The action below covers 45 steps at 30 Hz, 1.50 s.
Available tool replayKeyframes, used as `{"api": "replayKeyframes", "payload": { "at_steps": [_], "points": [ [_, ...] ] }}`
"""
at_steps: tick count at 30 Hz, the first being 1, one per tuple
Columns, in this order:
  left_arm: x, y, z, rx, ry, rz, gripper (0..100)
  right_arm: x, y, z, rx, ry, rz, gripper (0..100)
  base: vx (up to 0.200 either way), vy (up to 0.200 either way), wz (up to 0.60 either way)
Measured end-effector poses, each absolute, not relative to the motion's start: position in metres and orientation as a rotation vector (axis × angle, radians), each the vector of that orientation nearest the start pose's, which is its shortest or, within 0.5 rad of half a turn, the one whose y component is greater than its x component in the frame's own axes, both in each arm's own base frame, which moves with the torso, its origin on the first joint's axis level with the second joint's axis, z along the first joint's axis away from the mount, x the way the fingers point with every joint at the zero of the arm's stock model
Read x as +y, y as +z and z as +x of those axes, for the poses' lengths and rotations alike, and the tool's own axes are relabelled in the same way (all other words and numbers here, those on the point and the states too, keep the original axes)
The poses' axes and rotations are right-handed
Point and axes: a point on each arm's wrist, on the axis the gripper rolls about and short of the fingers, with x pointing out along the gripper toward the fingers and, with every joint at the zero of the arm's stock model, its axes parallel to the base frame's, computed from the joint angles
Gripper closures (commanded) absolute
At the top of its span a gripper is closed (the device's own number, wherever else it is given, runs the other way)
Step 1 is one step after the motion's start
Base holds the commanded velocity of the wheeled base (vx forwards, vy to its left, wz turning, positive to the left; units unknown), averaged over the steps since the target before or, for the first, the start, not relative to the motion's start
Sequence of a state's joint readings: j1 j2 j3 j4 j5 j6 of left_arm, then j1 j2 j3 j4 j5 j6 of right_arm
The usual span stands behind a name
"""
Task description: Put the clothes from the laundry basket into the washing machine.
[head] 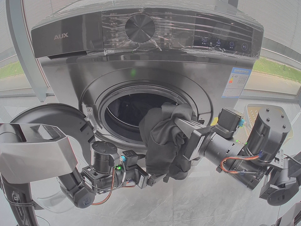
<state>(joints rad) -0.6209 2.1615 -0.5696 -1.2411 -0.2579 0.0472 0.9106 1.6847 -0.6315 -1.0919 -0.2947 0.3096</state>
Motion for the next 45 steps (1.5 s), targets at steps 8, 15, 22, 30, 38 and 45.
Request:
{"api": "replayKeyframes", "payload": {
  "at_steps": [8,15,22,30,38,45],
  "points": [
    [-0.201,0.041,0.272,0.264,-0.850,0.087,100,0.223,0.186,0.181,0.067,0.617,0.319,100,0.000,0.000,0.00],
    [-0.200,0.041,0.269,0.238,-0.849,0.082,100,0.222,0.185,0.182,0.071,0.612,0.317,100,0.000,0.000,0.00],
    [-0.194,0.044,0.258,0.194,-0.855,0.074,100,0.219,0.181,0.186,0.087,0.591,0.299,100,0.000,0.000,0.00],
    [-0.181,0.054,0.237,0.175,-0.851,0.073,100,0.200,0.151,0.188,0.189,0.603,0.225,0,0.000,0.000,0.00],
    [-0.175,0.082,0.226,0.099,-0.854,0.035,100,0.186,0.137,0.194,0.243,0.558,0.194,0,0.000,0.000,0.00],
    [-0.174,0.091,0.224,0.068,-0.855,0.025,100,0.174,0.117,0.188,0.335,0.540,0.105,0,0.000,0.000,0.00]
  ]
}}
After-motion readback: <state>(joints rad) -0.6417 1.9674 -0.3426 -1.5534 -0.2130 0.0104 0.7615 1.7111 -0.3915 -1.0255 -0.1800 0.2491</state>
